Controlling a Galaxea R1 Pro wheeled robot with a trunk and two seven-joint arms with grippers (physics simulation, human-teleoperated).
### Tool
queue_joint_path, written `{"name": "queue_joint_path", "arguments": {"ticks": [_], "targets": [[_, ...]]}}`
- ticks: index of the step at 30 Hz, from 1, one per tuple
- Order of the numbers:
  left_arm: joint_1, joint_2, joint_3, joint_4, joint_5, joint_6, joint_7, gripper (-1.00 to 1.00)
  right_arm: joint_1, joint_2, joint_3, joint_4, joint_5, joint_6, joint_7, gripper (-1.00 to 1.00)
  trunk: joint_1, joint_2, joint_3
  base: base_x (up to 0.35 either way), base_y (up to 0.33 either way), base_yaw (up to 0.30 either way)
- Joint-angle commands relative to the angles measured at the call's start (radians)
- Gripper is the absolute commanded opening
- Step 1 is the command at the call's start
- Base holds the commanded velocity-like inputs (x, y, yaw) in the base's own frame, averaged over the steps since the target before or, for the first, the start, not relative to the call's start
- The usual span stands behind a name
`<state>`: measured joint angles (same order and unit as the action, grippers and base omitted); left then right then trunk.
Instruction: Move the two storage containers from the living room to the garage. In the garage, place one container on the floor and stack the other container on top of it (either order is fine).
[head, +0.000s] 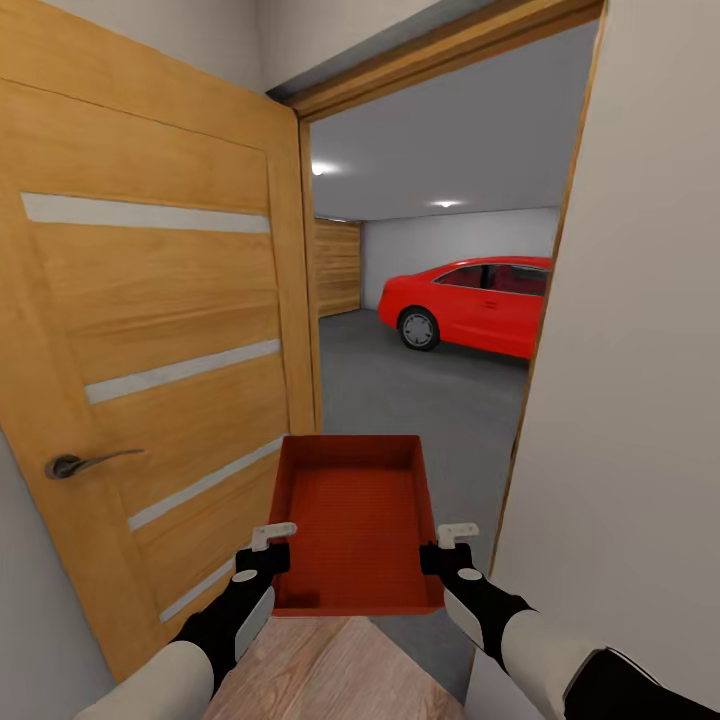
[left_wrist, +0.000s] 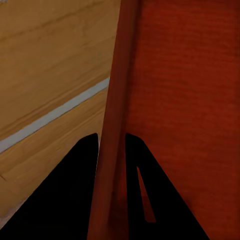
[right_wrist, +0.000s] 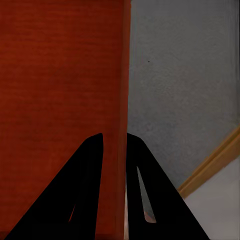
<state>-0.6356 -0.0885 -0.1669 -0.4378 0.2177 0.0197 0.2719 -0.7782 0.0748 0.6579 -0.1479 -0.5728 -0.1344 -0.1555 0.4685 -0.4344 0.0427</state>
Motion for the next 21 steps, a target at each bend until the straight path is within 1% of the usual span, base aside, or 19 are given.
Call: {"name": "queue_joint_path", "arguments": {"ticks": [1,7,21], "targets": [[0.0,0.0,-0.003,-0.004,-0.012,-0.009,0.033,-1.0,-0.001,0.016,-0.055,0.005,-0.024,-0.007,-0.012,-1.0,0.001,-0.001,0.0,0.236,0.241,-0.156],[0.0,-0.001,-0.003,-0.004,-0.012,-0.009,0.033,-1.0,-0.001,0.016,-0.056,0.005,-0.024,-0.007,-0.012,-1.0,0.001,-0.001,0.0,0.236,0.241,-0.174],[0.0,0.0,-0.003,-0.004,-0.012,-0.009,0.033,-1.0,-0.001,0.016,-0.055,0.005,-0.024,-0.007,-0.012,-1.0,0.001,-0.001,0.0,0.237,0.24,-0.239]]}}
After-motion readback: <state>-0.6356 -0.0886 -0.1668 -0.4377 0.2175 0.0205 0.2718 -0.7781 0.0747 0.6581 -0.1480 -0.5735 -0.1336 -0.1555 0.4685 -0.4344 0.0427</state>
